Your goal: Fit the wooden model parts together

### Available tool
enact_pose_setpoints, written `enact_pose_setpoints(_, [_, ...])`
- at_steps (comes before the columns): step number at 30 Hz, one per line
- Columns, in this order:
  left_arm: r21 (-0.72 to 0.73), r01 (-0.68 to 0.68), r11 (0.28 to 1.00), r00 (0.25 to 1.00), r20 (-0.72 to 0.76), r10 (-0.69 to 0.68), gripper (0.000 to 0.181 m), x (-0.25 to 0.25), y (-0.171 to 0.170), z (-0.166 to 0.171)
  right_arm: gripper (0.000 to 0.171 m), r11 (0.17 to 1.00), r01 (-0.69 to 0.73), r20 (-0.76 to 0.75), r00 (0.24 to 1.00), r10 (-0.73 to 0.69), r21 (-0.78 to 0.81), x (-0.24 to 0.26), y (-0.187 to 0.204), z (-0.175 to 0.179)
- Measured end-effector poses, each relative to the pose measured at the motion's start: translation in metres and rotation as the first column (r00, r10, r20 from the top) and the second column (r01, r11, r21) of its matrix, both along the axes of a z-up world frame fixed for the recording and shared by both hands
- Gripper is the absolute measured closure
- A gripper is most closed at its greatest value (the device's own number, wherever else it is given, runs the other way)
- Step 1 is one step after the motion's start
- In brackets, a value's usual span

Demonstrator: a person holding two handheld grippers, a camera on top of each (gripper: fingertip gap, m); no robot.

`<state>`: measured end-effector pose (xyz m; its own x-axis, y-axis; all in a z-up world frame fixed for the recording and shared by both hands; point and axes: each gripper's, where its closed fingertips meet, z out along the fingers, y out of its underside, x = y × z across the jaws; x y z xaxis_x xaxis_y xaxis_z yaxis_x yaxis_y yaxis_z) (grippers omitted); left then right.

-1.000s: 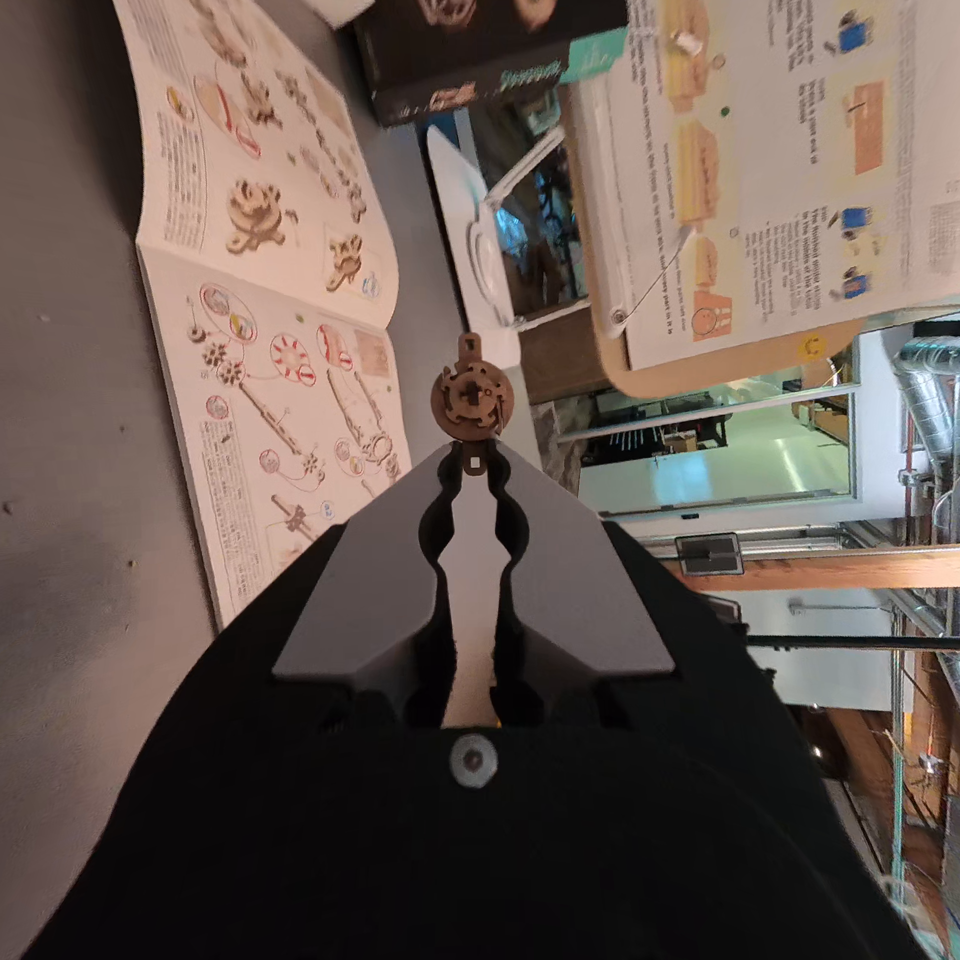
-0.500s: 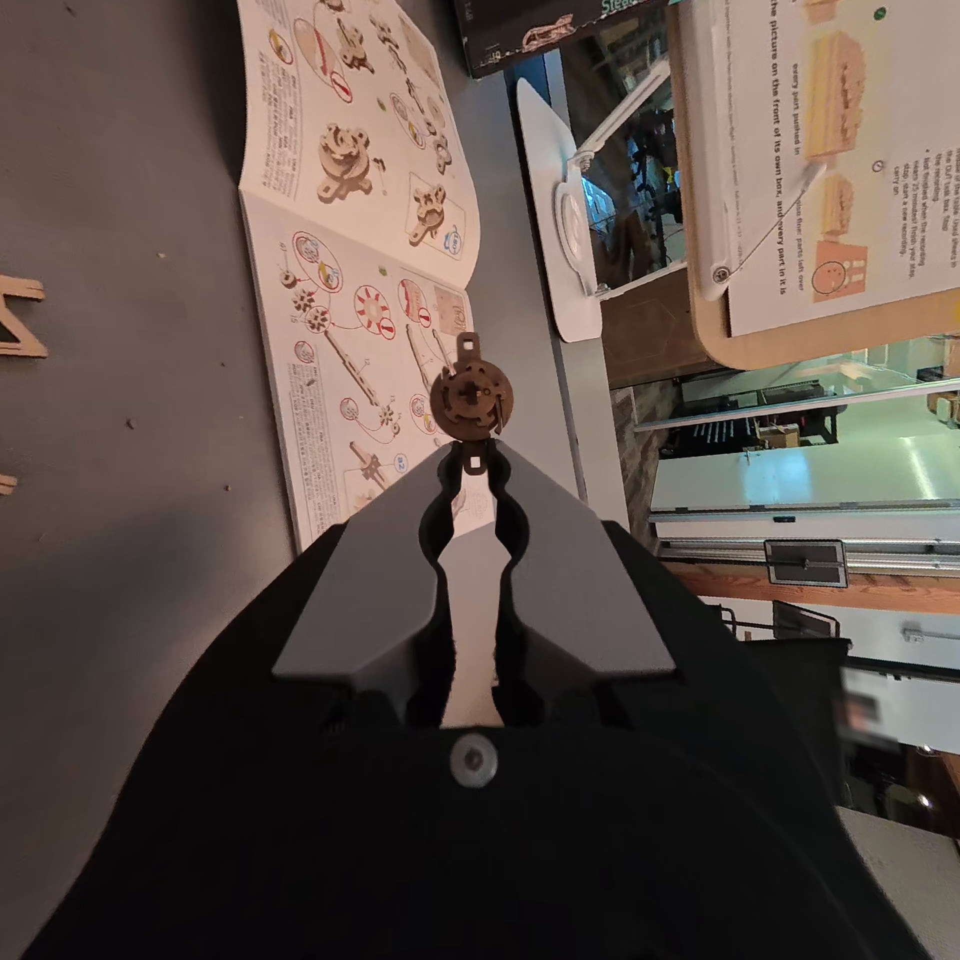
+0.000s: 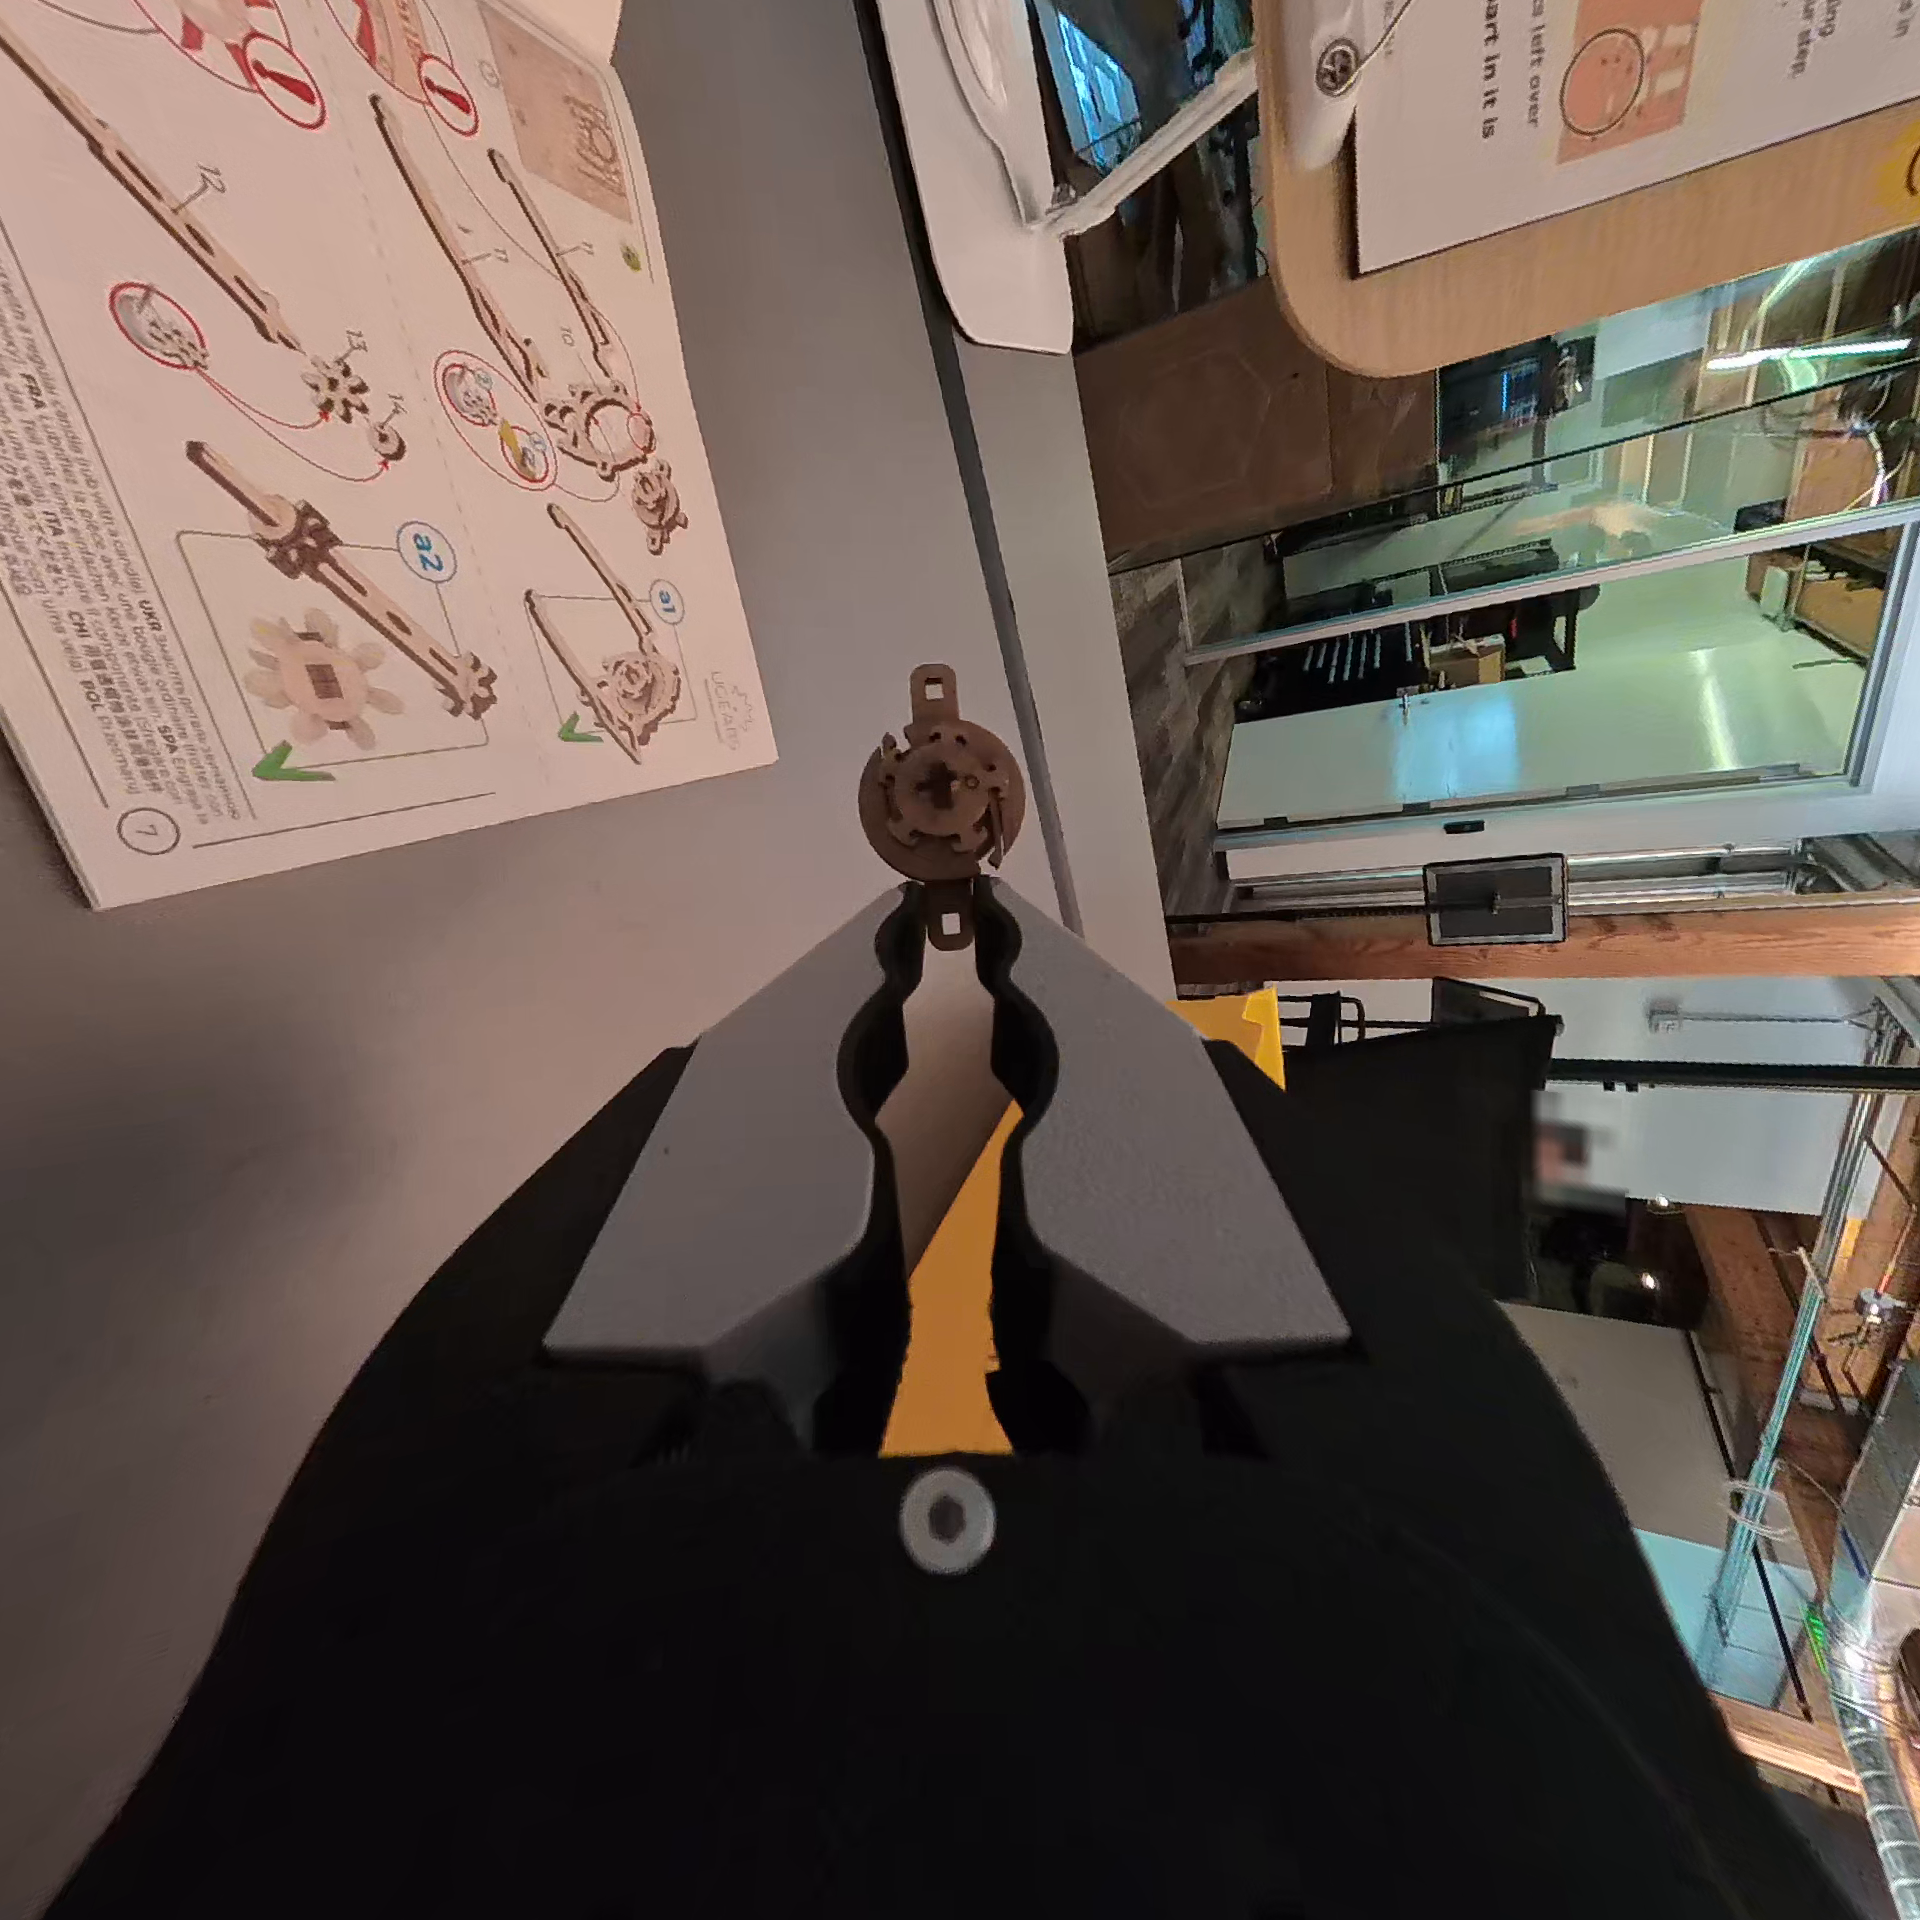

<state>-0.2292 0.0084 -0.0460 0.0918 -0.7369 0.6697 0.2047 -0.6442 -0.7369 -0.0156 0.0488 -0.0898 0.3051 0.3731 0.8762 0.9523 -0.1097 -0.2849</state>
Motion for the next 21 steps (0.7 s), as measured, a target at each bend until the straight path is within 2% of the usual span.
enact_pose_setpoints(15, [-0.006,0.002,1.000,1.000,-0.005,-0.002,0.181,0.000,0.001,-0.002,0.163,0.998,-0.047,-0.044,0.998,0.045,-0.052,-0.023,-0.006,-0.013])
enact_pose_setpoints(19, [-0.005,0.007,1.000,1.000,-0.007,-0.007,0.181,0.001,0.000,-0.002,0.163,0.994,-0.112,-0.001,0.994,0.112,0.016,-0.035,-0.009,-0.004])
enact_pose_setpoints(21, [-0.004,0.006,1.000,1.000,-0.007,-0.006,0.181,0.001,0.000,-0.002,0.163,0.973,-0.216,0.035,0.976,0.214,0.076,-0.050,-0.015,0.003])
